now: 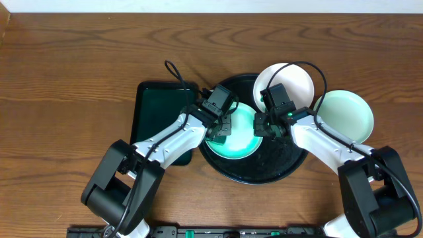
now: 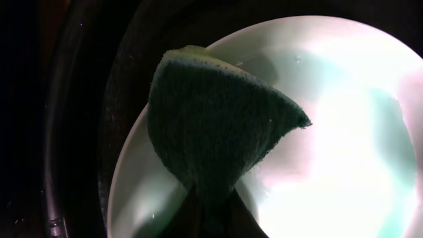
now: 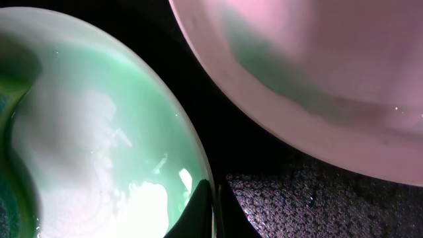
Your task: Clean dirty plates on tray and stack at the side
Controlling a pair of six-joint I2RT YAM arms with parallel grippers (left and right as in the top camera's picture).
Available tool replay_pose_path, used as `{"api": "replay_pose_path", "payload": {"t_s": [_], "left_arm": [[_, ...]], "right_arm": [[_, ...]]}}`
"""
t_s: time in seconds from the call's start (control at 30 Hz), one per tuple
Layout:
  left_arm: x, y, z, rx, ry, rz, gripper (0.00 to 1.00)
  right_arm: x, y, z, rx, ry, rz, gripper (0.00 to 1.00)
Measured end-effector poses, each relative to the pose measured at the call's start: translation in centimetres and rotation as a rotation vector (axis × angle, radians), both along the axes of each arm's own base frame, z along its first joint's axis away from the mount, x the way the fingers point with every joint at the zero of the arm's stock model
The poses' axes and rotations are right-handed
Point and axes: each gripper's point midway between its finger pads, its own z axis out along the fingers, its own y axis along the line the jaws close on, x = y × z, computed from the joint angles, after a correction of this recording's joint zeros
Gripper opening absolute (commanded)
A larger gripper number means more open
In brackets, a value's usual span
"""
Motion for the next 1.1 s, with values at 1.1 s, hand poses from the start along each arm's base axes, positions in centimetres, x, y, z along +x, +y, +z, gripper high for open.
{"api": "replay_pose_path", "payload": {"t_s": [1.1], "left_arm": [[-0.04,-0.51,-0.80,-0.024,0.017,-0.006,0.08]], "right_arm": [[-0.01,0.00,-0.01,0.000,0.000,0.000,0.01]]}}
